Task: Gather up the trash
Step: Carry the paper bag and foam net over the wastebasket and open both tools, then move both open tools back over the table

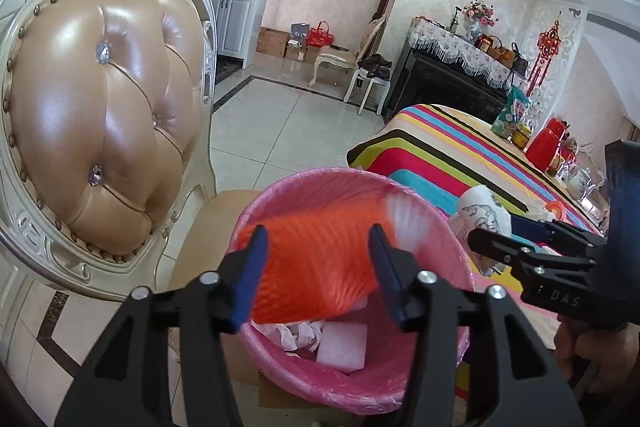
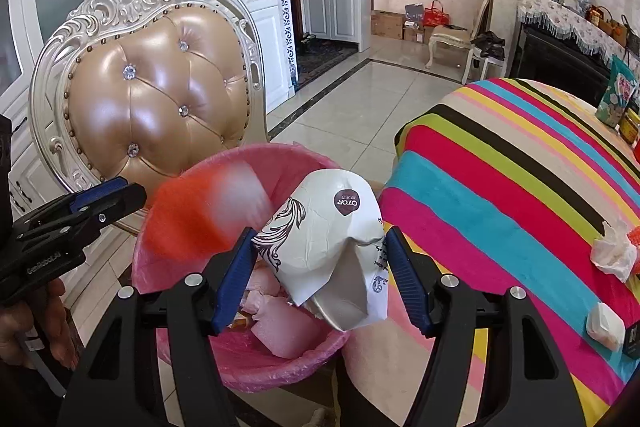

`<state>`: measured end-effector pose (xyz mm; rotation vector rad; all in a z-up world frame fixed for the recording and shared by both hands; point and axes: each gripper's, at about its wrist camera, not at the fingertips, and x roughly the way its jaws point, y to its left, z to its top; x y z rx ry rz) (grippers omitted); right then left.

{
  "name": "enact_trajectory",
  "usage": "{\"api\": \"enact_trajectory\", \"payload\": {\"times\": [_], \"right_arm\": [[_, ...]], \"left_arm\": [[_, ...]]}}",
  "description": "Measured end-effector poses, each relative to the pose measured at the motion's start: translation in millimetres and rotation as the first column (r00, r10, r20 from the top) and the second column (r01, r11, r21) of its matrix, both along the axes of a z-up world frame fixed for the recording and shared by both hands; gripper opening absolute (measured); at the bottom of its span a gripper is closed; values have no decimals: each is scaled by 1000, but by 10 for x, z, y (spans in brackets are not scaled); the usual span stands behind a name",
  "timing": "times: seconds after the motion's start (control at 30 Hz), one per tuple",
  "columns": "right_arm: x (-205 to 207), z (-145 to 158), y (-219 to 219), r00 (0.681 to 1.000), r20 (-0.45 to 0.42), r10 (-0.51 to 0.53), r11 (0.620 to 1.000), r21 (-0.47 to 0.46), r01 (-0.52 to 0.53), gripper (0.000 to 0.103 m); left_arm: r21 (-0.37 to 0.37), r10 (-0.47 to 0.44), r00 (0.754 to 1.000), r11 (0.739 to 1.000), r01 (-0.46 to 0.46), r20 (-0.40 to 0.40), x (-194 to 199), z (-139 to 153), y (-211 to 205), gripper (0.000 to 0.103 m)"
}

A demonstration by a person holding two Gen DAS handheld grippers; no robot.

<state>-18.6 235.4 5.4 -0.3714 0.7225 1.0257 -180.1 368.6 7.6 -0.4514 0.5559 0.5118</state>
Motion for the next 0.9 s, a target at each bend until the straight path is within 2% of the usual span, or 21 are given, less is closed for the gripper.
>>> {"api": "enact_trajectory", "payload": {"times": [0.2,0.27,0.43,0.53,0.9], "right_arm": [[-7,-36,36,1000,-5,5,1000,-9,-5,63],[-17,-46,25,1000,-4,10,1000,-12,-10,69],[-48,-63,55,1000,1,16,1000,-18,-15,71],[-37,-55,15,1000,7,7,1000,-14,-7,78],[145,16,-306,998,19,-54,999,7,54,78]], "left_arm": [[-12,30,1000,999,-29,10,-77,-5,64,52],[-12,37,999,999,-37,13,-97,3,71,53],[-13,49,999,999,-49,18,-138,16,79,54],[-13,50,999,999,-49,18,-147,23,78,54],[3,18,1000,1000,-18,10,-11,76,-44,54]]}}
